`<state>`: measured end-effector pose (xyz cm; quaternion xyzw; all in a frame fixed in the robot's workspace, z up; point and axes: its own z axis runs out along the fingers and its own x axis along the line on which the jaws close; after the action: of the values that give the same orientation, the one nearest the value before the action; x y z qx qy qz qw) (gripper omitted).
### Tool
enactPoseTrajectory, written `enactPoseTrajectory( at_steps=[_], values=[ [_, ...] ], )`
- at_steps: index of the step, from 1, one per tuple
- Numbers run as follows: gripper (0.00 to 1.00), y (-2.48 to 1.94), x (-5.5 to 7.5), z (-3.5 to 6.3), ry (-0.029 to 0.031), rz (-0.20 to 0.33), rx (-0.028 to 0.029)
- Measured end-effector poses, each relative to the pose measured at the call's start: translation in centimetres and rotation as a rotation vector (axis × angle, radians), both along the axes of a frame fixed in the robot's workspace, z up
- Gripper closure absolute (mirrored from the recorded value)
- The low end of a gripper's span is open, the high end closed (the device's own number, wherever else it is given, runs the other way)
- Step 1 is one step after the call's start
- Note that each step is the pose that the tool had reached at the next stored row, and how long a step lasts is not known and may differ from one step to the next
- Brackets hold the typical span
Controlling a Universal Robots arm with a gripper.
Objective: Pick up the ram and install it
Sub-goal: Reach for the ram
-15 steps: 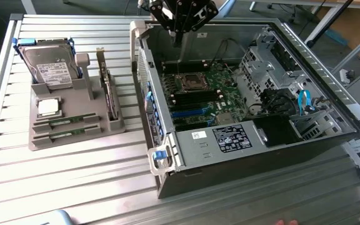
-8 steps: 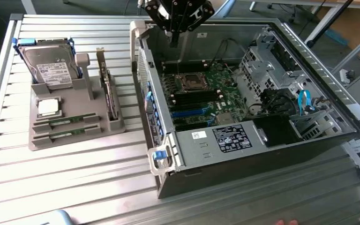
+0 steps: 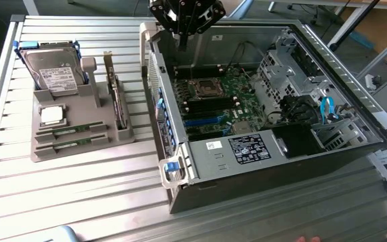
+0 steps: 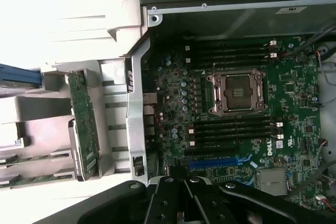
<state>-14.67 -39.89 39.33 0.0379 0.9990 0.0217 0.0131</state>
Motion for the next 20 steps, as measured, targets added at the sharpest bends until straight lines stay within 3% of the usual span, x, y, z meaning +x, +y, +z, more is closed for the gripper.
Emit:
enactPoseTrajectory(
  at_steps=[20],
  values=[
    [0.89,0.0,-3.3,0.0,0.0001,0.0,-0.0001]
  ],
)
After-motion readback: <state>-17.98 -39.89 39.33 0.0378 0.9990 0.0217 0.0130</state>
